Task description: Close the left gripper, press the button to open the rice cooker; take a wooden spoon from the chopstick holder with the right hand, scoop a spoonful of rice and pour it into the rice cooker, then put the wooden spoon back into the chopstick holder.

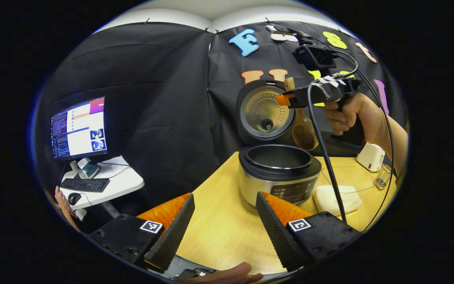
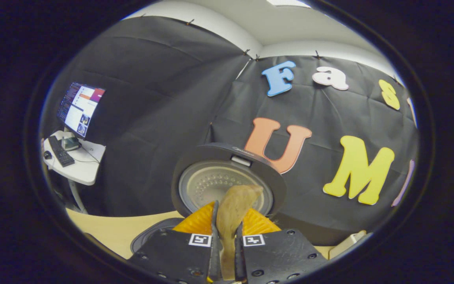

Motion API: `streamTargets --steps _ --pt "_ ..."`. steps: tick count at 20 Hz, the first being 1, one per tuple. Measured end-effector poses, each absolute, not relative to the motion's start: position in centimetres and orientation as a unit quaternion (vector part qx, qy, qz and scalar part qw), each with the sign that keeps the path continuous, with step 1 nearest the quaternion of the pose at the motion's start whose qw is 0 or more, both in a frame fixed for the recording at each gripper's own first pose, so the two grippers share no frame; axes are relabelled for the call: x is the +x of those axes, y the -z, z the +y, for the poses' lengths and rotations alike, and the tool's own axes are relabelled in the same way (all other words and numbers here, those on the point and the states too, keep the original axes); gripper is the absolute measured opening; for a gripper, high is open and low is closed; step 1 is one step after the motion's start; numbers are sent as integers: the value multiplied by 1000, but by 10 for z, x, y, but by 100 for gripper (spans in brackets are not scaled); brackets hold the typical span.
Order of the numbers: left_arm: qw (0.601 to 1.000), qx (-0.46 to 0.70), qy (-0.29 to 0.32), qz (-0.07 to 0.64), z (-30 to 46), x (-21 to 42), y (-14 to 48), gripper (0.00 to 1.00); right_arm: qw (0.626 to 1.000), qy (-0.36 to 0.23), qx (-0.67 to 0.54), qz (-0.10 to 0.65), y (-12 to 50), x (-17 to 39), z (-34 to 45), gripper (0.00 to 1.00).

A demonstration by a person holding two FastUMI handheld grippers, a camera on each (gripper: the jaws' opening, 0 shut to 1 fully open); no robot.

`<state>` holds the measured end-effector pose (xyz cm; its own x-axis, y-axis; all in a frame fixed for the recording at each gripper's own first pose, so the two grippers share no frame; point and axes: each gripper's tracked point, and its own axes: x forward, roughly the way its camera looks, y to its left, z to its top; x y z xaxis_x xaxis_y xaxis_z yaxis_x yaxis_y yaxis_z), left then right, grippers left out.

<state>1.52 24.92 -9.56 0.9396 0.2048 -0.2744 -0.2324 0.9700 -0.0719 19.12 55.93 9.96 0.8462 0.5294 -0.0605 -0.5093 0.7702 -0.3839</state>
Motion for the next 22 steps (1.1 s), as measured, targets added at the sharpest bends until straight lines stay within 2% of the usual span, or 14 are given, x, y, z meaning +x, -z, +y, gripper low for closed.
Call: streamTargets --steps 6,7,8,11,21,22 --pt "989 -43 -74 117 206 20 76 99 955 -225 -189 -29 -125 204 463 14" --pt "990 -42 -69 113 199 19 71 96 958 -216 -187 -30 -129 206 444 14" --pt "991 -41 -64 109 191 19 67 99 960 -207 -186 -31 -133 206 425 15" --pt "993 -39 -58 97 170 18 53 99 968 -172 -180 -33 -143 210 362 15" --pt "997 -12 -4 75 96 15 31 99 986 -64 -154 19 -107 224 164 18" --pt "997 -9 1 76 92 15 32 99 987 -55 -149 25 -102 226 148 16"
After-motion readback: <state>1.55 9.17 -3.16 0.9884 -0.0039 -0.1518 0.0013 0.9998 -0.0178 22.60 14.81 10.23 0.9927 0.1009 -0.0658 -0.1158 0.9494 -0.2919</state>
